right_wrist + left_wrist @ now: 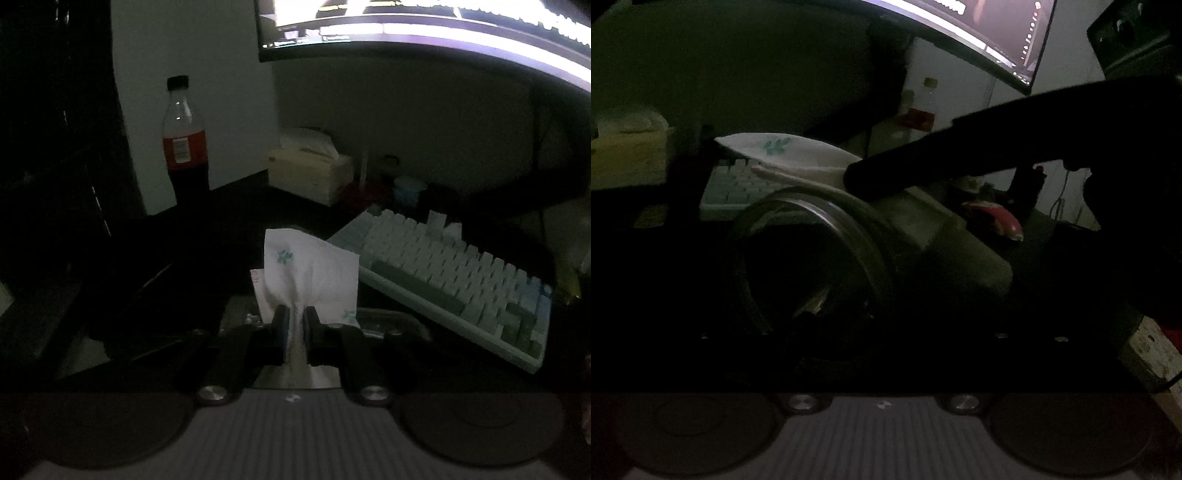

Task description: Clean container

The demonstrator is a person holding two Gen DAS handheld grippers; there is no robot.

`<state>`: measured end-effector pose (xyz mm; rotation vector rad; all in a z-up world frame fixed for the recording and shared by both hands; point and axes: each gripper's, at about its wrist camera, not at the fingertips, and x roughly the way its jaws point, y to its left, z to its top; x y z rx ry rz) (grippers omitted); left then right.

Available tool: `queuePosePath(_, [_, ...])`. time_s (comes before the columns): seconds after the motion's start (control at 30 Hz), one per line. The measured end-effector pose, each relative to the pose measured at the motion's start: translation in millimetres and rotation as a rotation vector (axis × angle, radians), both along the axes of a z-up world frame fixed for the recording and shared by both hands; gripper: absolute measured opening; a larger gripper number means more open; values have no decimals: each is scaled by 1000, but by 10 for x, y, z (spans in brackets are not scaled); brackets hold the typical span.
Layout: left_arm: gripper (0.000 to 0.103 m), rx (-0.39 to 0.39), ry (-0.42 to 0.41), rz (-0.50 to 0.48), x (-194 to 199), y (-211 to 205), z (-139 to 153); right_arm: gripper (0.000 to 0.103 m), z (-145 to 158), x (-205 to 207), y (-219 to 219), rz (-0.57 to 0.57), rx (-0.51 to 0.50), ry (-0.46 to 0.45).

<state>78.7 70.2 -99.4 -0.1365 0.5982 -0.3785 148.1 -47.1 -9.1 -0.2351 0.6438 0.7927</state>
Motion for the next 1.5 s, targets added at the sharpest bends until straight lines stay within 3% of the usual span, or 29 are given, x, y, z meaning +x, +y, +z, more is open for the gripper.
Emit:
queuePosePath(0.07, [78,5,24,2,39,-5,33,11,-8,91,-23,-45,-6,9])
queuePosePath(0.27, [78,19,40,12,211,60,61,11,-30,215,-36,-43,3,25])
queuePosePath(0.37, [90,13,45,-2,320,101,69,11,-29,235,-28,-40,4,31])
queuePosePath(0.5, [98,79,-16,36,320,63,124,11,-40,244,-79,-40,32,43])
queuePosePath(0.6, [101,99,-54,5,317,24,130,11,-51,251,-90,-40,44,44])
queuePosePath(0.87, [101,61,-53,-18,328,35,105,11,-58,238,-113,-39,51,40])
queuePosePath(0.97, [103,46,-15,-3,375,66,88,11,-67,211,-166,-58,24,20])
queuePosePath(1.13, [103,54,56,27,493,63,46,10,-160,278,-142,-76,74,106])
queuePosePath(1.23, [103,109,36,52,472,-3,56,9,-184,137,42,-54,85,15])
queuePosePath(1.3, [103,98,47,37,479,7,48,9,-165,99,87,-64,119,-38])
queuePosePath(1.5, [103,38,61,-39,459,61,39,8,-132,237,127,-21,168,19])
